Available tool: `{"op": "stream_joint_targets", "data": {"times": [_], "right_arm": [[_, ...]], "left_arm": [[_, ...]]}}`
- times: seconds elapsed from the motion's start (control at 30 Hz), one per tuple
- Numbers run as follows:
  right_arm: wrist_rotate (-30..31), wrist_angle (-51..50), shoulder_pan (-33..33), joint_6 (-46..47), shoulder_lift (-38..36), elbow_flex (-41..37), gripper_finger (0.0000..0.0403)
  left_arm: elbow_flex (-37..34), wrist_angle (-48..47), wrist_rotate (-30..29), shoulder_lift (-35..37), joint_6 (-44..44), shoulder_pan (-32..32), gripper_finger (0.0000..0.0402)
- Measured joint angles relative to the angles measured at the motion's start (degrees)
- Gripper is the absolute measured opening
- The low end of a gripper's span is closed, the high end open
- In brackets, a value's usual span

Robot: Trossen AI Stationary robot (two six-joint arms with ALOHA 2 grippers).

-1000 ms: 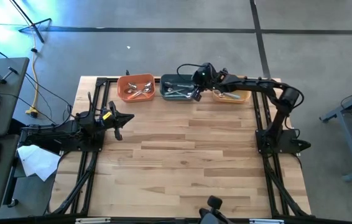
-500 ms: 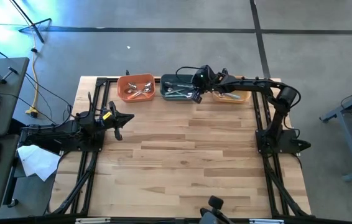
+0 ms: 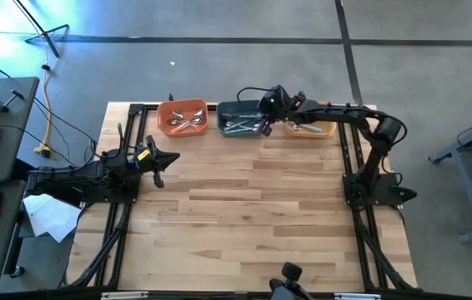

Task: Sort silverware by color (type)
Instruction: Adjust the blue bin, then return to Home Position

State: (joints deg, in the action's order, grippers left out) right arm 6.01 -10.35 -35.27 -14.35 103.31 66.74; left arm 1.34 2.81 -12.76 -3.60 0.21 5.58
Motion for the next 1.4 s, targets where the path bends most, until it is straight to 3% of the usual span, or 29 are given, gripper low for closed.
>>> {"op": "stream_joint_targets", "data": {"times": [0.27, 0.53, 0.63, 0.83, 1.0, 1.17, 1.4], "right_arm": [[0.2, 1.6, 1.7, -1.1, -7.1, -0.1, 0.0000], [-0.3, -9.8, 9.0, -1.3, -14.8, -0.6, 0.0000], [-0.6, -2.9, 12.1, -3.4, -17.4, -6.2, 0.0000], [-8.0, 24.8, 13.3, -3.8, -22.6, -24.6, 0.0000], [-10.7, 40.9, 13.3, -3.0, -25.0, -37.1, 0.0000], [-10.7, 45.8, 13.3, -0.6, -29.3, -44.3, 0.0000], [-10.7, 41.7, 13.3, 0.4, -40.1, -47.0, 0.0000]], "left_arm": [[0.0, 0.0, 0.0, 0.0, 0.0, 0.0, 0.0003], [0.0, 0.0, 0.0, 0.0, 0.0, 0.0, 0.0003], [0.0, 0.0, 0.0, 0.0, 0.0, 0.0, 0.0003], [0.0, 0.0, 0.0, 0.0, 0.0, 0.0, 0.0003], [0.0, 0.0, 0.0, 0.0, 0.0, 0.0, 0.0003], [0.0, 0.0, 0.0, 0.0, 0.0, 0.0, 0.0003], [0.0, 0.0, 0.0, 0.0, 0.0, 0.0, 0.0003]]}}
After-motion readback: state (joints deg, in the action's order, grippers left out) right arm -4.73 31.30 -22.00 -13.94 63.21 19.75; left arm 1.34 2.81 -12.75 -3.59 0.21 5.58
